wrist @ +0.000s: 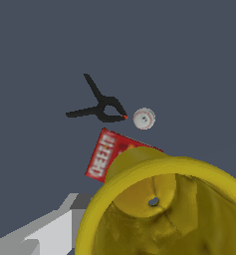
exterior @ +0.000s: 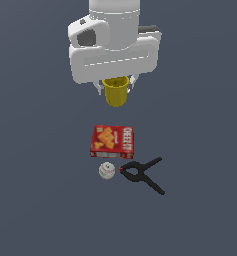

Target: Pick up a designated object from a clutter of objects.

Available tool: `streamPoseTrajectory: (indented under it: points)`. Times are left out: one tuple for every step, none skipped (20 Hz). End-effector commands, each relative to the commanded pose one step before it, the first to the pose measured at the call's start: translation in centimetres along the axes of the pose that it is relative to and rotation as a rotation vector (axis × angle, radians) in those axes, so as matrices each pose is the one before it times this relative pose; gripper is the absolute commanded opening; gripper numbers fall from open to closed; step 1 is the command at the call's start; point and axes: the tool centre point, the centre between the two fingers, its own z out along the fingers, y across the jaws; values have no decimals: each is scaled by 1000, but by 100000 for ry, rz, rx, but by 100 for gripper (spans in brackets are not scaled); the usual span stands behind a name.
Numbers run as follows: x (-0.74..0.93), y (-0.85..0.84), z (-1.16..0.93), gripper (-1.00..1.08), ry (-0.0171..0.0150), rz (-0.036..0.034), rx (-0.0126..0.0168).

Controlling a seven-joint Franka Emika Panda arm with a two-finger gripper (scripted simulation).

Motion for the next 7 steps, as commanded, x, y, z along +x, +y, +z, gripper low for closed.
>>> streamPoseTrajectory:
  points:
    - [-501,557,-1136,-100,-23,-84,-9]
    - [-122,153,-303,-100,-12,9,-46]
    - [-101,137,-246,-100,0,0,0]
    - [-78,107,-191,-100,0,0,0]
    - [-55,77,-136,-100,0,0,0]
    - [-33,46,-81,-100,0,0,0]
    - [-11,15,-27,-100,0,0,0]
